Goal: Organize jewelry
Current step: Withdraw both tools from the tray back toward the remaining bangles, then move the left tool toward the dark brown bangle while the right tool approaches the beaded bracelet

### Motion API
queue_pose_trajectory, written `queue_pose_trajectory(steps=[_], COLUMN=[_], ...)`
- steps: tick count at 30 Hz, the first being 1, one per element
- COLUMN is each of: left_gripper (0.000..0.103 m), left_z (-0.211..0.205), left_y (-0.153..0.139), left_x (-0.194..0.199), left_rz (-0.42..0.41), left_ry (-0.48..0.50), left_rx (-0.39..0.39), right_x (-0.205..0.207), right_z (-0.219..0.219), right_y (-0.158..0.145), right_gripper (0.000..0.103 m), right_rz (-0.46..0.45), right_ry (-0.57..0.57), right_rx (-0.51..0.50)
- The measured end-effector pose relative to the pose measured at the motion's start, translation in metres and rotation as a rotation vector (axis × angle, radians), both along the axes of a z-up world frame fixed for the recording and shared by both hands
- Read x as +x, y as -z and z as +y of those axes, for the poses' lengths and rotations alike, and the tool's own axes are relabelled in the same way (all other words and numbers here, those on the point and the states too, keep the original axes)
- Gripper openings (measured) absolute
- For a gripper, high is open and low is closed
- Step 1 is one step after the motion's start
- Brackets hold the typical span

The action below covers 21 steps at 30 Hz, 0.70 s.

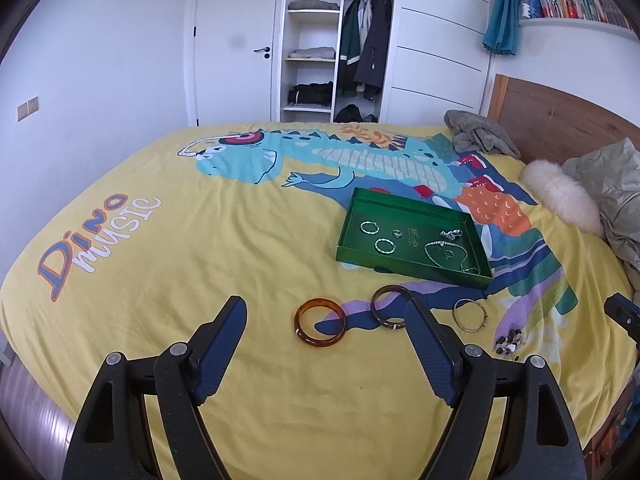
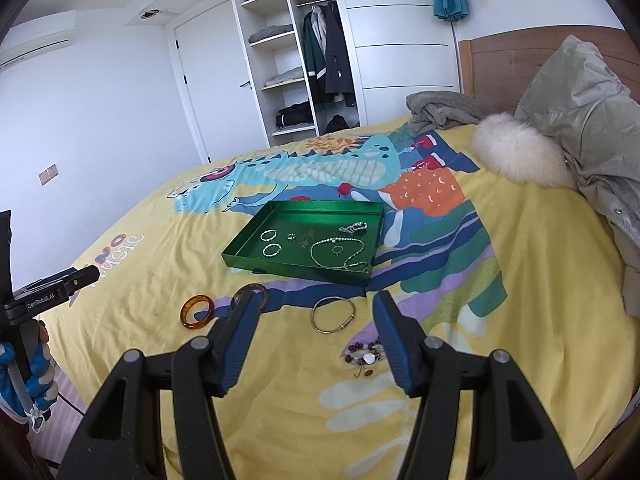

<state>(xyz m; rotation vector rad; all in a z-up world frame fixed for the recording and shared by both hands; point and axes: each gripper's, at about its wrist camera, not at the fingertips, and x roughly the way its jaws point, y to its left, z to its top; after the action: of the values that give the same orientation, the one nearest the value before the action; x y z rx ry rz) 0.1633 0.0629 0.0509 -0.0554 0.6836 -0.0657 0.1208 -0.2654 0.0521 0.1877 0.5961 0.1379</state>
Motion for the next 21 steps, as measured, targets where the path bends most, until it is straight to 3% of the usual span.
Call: queue_pose_trajectory(steps=[21], left_gripper=[0.080], left_z=[0.009], left_y=[0.030], left_x=[0.009], left_rz=[0.049], left_ry=[-0.023], left_rx=[-0.016], right_x=[0.015], right_z=[-0.008], right_y=[0.033], right_gripper=[0.057], right_rz=[0.067], right_ry=[0.008], right_rx=[0.012])
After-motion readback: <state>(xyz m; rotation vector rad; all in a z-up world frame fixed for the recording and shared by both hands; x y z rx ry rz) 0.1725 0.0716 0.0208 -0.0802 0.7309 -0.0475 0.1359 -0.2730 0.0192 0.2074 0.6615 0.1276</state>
